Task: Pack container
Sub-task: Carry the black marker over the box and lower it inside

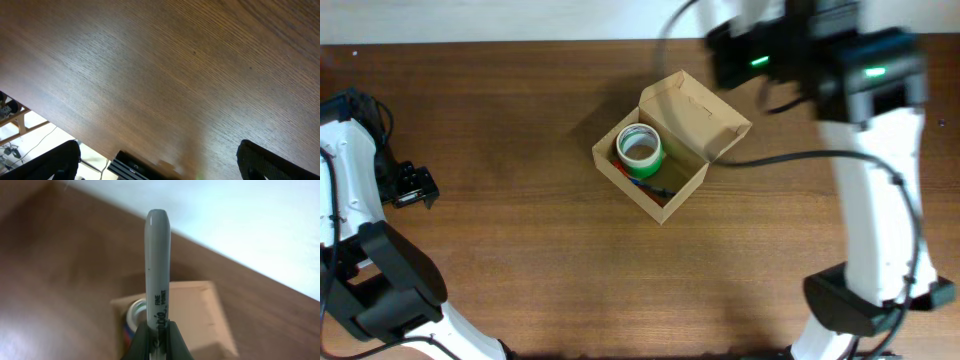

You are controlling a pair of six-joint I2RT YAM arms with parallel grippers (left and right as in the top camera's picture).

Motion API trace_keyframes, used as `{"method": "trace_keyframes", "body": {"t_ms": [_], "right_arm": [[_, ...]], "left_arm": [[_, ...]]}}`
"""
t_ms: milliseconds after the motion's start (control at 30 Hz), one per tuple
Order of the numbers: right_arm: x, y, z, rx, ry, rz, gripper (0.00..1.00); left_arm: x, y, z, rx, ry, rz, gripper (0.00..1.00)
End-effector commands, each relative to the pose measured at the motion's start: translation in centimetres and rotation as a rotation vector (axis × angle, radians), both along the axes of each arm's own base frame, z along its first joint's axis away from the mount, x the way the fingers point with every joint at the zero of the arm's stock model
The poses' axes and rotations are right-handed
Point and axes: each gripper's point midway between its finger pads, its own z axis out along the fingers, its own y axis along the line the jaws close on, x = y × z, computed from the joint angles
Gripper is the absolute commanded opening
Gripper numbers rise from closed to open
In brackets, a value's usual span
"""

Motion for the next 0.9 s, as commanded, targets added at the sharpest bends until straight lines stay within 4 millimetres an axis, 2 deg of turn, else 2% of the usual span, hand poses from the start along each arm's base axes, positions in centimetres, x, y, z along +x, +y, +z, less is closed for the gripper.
{"method": "trace_keyframes", "body": {"t_ms": [0, 67, 167, 267, 333, 867], "right_arm": [[1.2, 3.9, -9.8, -0.190, 0.166, 0.059, 0.04], [0.7, 5.2, -13.8, -0.254, 0.239, 0.086, 0.04], [-0.2, 6.0, -18.8, -0.338, 0.338, 0.110, 0.04], [-1.4, 6.7, -22.5, -0.391, 0.413, 0.138, 0.04], [-1.8, 6.8, -24.2, -0.432, 0.435, 0.144, 0.04], [-2.5, 7.4, -30.0, -0.508, 0.512, 0.190, 0.04]], "left_arm": [[-0.2, 0.1, 0.1, 0.000, 0.003, -0.013, 1.00], [-0.2, 0.1, 0.1, 0.000, 0.003, -0.013, 1.00], [-0.2, 0.1, 0.1, 0.000, 0.003, -0.013, 1.00], [-0.2, 0.1, 0.1, 0.000, 0.003, -0.013, 1.00], [-0.2, 0.1, 0.1, 0.000, 0.003, -0.013, 1.00], [-0.2, 0.1, 0.1, 0.000, 0.003, -0.013, 1.00]]}}
